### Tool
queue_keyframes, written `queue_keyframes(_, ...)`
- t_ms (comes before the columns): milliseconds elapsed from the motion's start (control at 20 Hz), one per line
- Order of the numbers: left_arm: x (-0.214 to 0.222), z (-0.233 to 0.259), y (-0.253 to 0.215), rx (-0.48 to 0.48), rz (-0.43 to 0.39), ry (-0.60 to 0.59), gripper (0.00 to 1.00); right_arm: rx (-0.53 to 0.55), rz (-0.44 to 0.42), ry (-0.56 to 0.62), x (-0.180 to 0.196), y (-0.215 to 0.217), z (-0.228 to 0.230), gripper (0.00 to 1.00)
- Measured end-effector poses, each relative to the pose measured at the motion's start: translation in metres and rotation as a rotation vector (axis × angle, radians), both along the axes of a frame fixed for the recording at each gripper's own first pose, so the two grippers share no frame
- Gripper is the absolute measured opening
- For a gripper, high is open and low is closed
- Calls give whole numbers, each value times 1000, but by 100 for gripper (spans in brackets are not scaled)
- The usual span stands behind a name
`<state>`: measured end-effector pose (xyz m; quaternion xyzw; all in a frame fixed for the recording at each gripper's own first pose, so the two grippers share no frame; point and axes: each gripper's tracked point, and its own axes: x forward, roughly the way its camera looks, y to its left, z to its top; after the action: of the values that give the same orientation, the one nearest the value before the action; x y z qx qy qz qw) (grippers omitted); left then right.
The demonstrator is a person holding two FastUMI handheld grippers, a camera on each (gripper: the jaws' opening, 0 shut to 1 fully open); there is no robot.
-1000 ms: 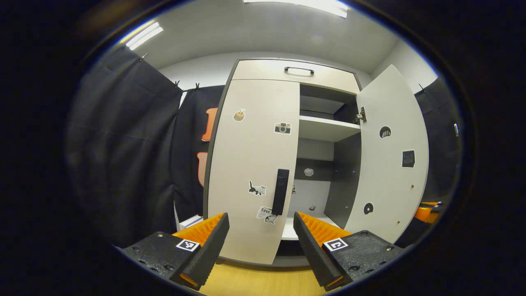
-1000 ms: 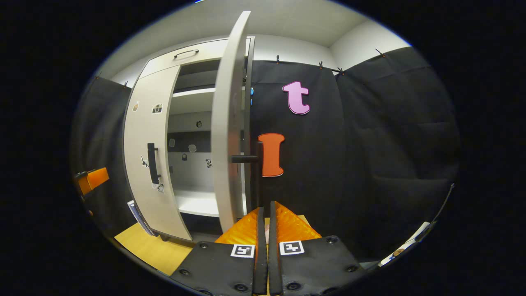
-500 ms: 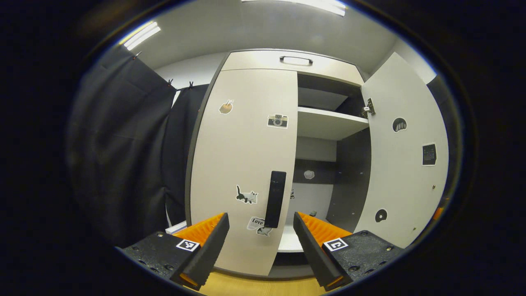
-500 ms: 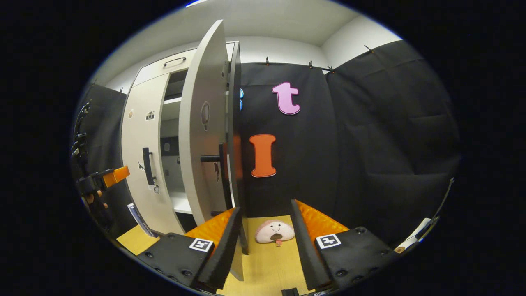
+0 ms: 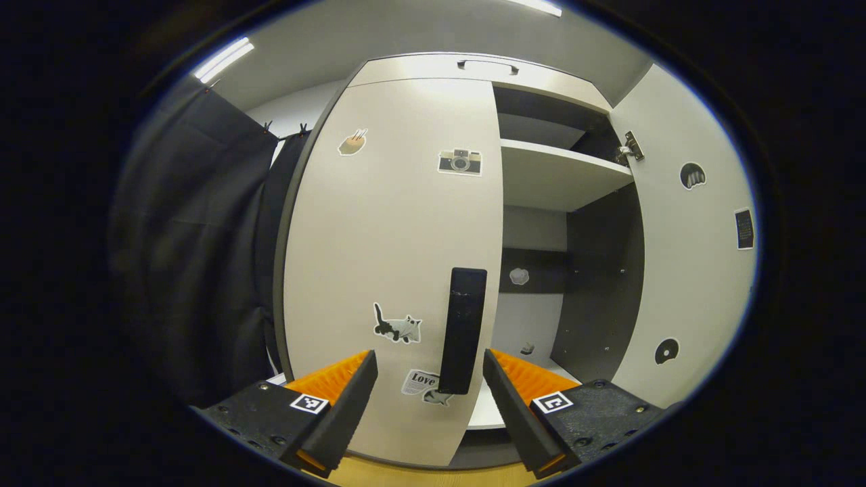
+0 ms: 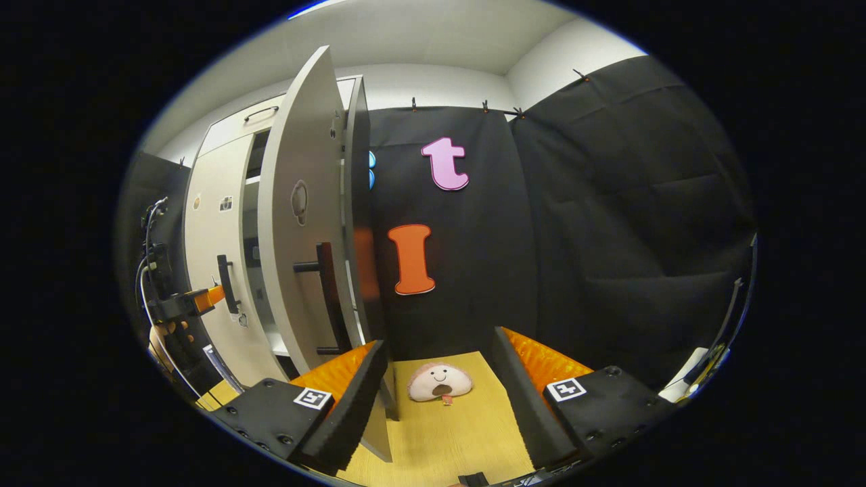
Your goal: Open the right door of the double-door shoe cabinet with the right hand, and open the left door with the left hand.
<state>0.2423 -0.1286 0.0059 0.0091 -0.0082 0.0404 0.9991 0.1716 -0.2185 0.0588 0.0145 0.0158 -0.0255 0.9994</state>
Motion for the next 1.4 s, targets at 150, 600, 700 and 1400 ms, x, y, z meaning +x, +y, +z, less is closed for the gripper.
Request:
queue_keyframes(150,19,-7,0,-2,-15,8,94,12,-11,7,-4,-6,-4,93)
queue_keyframes(600,49,-23,-6,13,-56,34,77,8,-53,25,-18,-17,-12,93)
queue_keyframes(700,52,-25,-15,12,-87,36,61,15,-52,30,-21,-16,-13,93)
queue_keyframes(1400,15,-25,-13,27,-159,60,17,-24,-25,-6,-37,32,4,93)
